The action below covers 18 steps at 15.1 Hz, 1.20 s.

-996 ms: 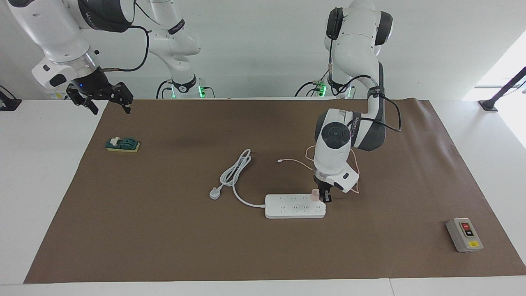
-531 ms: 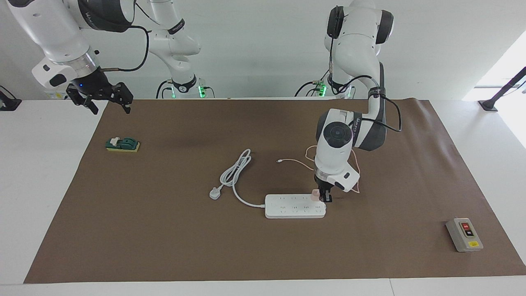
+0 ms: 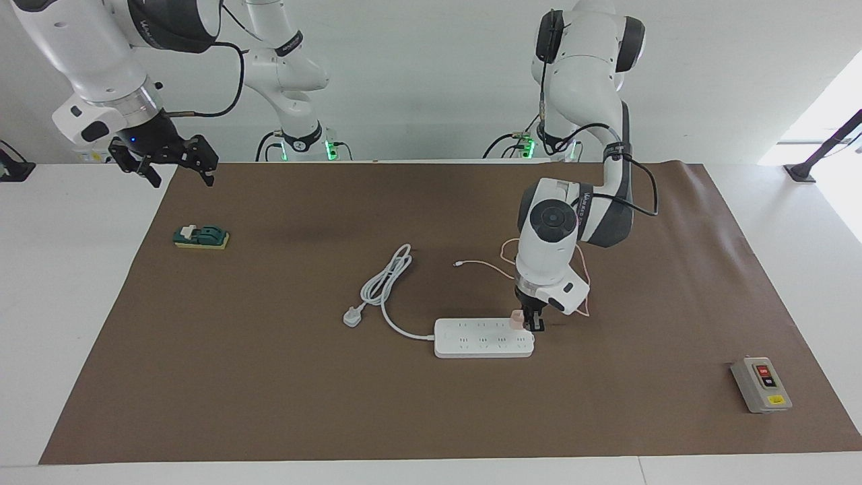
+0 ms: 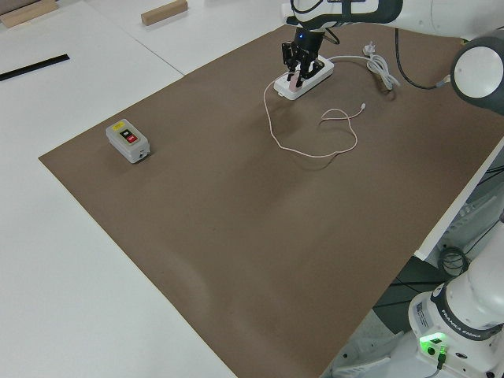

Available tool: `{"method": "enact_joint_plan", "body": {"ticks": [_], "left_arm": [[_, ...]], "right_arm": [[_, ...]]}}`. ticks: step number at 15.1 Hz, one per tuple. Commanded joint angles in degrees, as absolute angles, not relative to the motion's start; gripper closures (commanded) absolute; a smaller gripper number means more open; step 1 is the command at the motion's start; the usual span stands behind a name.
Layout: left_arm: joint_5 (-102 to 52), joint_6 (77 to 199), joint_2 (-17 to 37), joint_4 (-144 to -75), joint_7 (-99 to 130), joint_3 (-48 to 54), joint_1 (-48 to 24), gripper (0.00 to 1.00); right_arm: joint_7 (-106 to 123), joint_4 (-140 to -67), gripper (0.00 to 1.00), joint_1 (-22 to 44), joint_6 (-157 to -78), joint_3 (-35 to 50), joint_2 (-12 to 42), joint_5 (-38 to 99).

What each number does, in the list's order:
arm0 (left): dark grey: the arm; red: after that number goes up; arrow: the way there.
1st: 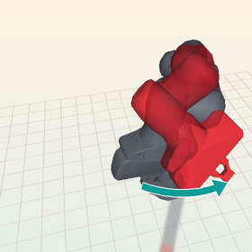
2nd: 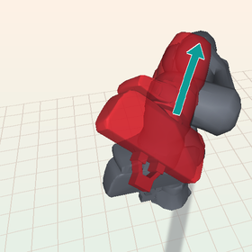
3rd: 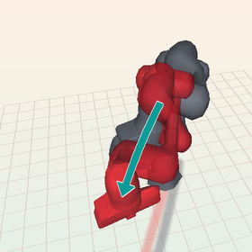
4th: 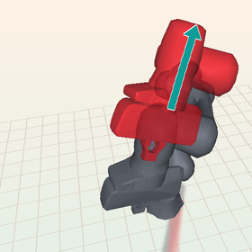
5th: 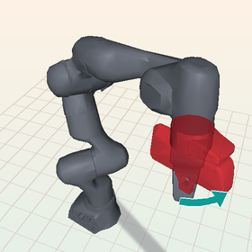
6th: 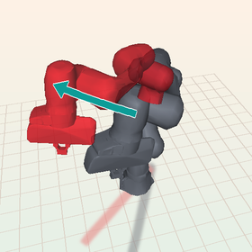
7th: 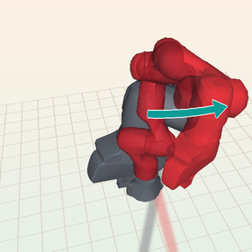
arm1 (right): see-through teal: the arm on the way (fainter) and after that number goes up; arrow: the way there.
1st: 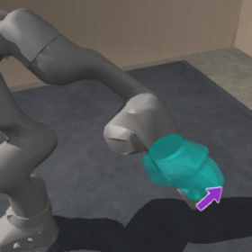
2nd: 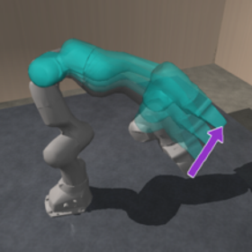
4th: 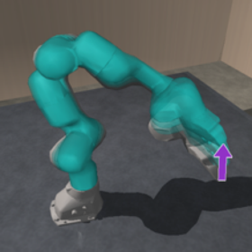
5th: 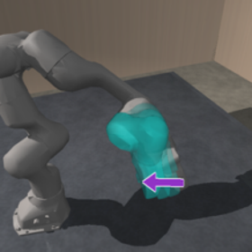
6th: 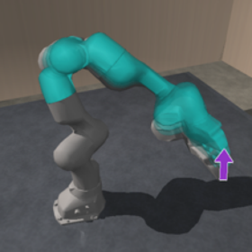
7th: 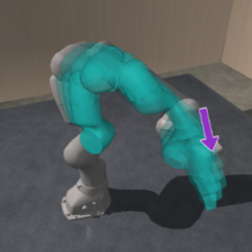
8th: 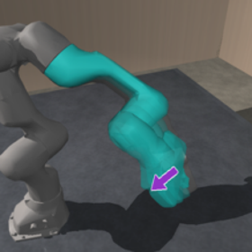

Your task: Plug charger into power strip

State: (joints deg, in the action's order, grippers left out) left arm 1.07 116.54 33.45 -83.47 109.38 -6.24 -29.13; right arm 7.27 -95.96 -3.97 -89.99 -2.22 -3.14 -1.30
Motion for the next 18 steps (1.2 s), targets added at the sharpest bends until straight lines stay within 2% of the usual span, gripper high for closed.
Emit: {"method": "enact_joint_plan", "body": {"ticks": [1,2,4,8,12,18], "left_arm": [[-0.35,116.72,30.77,-85.96,108.63,-5.36,-27.08,0.15],[-1.92,116.02,30.07,-85.78,108.11,-5.45,-26.37,0.06],[-3.34,114.44,28.05,-85.61,105.92,-5.54,-25.84,0.0],[-3.25,112.59,22.87,-85.78,97.6,-6.24,-25.58,0.0],[-2.81,107.24,17.77,-85.78,78.02,-6.24,-20.23,0.0],[-1.24,101.17,12.92,-85.87,41.55,-6.59,-11.35,0.0]], "right_arm": [[8.26,-96.5,0.0,-5.1,-89.12,-1.32,-3.96,-1.41],[8.35,-96.5,0.0,-5.1,-89.12,-1.41,-3.96,-1.41],[8.35,-96.5,0.0,-5.1,-89.12,-1.32,-3.96,-1.41],[8.35,-96.5,0.0,-5.1,-89.12,-1.32,-3.96,-1.41],[8.35,-96.5,0.0,-5.1,-89.12,-1.32,-3.96,-1.41],[8.26,-96.5,0.0,-5.1,-89.12,-1.32,-3.96,-1.41]]}}
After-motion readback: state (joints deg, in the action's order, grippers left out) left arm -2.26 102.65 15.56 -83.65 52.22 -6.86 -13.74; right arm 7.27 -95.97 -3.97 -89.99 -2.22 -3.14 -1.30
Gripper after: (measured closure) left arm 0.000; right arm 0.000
